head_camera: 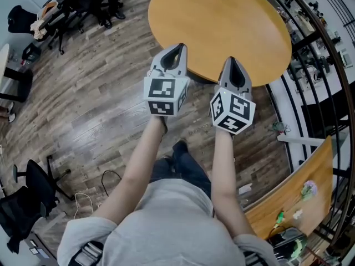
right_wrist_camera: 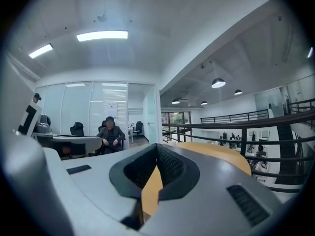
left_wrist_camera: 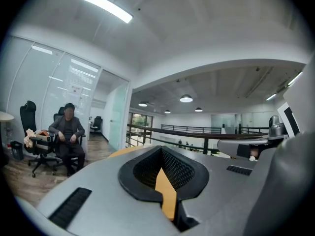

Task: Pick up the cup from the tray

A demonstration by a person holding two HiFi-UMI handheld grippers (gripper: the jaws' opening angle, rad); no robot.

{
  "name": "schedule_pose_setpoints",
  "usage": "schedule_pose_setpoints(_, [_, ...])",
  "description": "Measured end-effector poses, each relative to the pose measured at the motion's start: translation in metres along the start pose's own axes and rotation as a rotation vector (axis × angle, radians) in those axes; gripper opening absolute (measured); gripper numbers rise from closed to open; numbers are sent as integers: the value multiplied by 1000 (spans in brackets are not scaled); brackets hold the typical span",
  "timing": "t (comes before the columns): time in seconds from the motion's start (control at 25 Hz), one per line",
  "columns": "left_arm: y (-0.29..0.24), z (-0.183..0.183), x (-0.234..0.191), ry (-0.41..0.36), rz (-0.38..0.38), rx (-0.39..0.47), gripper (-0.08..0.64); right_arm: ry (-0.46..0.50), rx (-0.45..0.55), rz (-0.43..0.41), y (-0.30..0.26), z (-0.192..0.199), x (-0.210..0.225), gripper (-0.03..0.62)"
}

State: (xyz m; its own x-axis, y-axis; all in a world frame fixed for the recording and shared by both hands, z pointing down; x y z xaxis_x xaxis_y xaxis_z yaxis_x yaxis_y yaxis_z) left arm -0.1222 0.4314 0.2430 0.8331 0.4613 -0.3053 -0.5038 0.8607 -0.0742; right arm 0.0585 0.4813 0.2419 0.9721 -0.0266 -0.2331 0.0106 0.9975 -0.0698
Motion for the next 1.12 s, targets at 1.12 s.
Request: schedule_pose_setpoints(1.12, [-169, -13, -42, -4, -5, -18, 6, -9, -23, -24, -166, 18, 40, 5])
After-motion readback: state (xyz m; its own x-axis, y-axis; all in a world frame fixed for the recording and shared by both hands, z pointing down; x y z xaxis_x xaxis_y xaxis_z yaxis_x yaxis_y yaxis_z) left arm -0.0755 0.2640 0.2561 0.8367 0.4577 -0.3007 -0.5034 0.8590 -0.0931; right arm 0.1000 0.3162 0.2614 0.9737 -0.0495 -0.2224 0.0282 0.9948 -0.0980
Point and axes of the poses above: the fingertips, and each gripper's own axes: y backward along the fingers, x to its right, z out of its underside, the point moved 9 cm from there along y, backward along the fingers, and after that the axes turned 15 degrees about y, right-handed, at the moved point
